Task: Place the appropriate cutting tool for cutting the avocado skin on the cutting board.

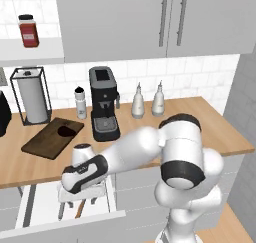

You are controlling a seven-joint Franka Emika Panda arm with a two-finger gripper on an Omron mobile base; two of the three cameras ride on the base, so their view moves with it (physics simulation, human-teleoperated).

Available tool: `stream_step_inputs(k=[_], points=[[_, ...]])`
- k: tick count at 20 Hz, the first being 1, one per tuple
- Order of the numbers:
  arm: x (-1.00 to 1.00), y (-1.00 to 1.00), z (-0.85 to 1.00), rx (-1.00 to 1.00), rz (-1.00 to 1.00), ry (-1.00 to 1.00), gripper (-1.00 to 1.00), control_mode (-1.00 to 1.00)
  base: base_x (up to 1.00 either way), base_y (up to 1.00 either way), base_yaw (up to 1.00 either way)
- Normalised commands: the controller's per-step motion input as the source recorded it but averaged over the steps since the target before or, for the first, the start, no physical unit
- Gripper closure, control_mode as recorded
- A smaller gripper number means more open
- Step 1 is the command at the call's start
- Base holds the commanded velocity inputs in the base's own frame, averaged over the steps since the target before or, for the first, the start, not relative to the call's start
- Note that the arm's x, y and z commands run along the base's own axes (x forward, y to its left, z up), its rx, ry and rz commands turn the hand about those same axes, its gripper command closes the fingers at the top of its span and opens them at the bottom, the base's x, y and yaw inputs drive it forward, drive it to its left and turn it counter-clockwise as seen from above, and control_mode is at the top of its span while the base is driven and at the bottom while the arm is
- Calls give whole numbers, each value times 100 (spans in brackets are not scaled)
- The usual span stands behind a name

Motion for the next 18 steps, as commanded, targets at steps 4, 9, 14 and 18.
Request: stream_step_inputs(k=[4,9,14,18], points=[[-27,11,-53,0,-3,0,-100,-100,0,0,0],[-35,9,-45,0,-1,2,-100,-100,0,0,0],[-50,6,-4,0,0,19,-100,-100,0,0,0],[-71,0,20,0,-1,35,-100,-100,0,0,0]])
